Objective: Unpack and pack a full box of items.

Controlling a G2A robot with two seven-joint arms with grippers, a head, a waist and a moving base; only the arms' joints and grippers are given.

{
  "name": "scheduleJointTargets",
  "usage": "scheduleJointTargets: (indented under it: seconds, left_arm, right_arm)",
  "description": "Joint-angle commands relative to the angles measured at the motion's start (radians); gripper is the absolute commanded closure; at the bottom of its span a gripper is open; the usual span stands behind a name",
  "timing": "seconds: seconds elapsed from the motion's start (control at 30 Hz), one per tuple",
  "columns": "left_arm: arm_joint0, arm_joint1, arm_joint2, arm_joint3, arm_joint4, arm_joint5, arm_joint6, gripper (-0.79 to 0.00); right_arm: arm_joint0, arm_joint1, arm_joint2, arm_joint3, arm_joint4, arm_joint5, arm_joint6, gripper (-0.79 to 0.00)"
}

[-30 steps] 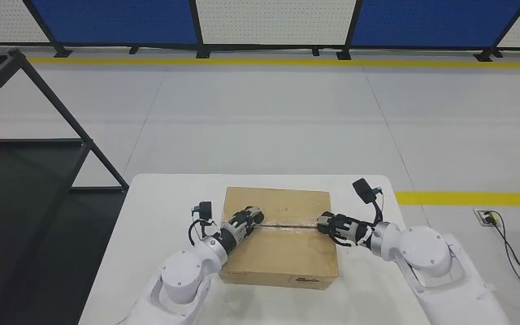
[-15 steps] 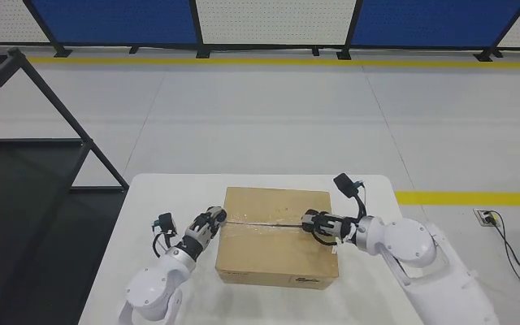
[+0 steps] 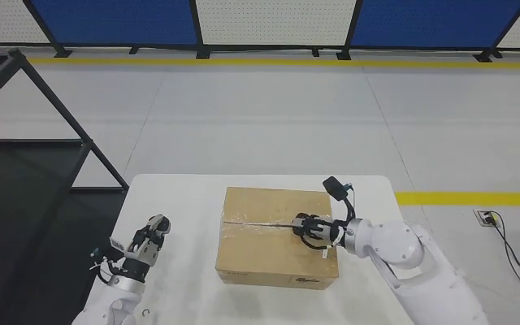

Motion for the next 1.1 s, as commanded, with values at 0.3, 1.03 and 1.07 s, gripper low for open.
scheduleJointTargets:
  seconds: [0.3,1.03,1.07]
  left_arm:
    - [-0.038,-0.002,0.045,0.023,0.021,0.01,-0.024,-0.785]
    - [-0.038,-0.002,0.045,0.023,0.021,0.01,-0.024,-0.785]
    - [-0.038,-0.002,0.045,0.023,0.021,0.01,-0.024,-0.785]
  right_arm:
    - [0.288,-0.138,-0.331,0.209,0.097,0.026,-0.041,0.0]
    - [0.407,-0.273,-0.425,0.517,0.233,0.058,-0.094,0.0]
    - [0.401,-0.269,-0.415,0.512,0.23,0.06,-0.094,0.0]
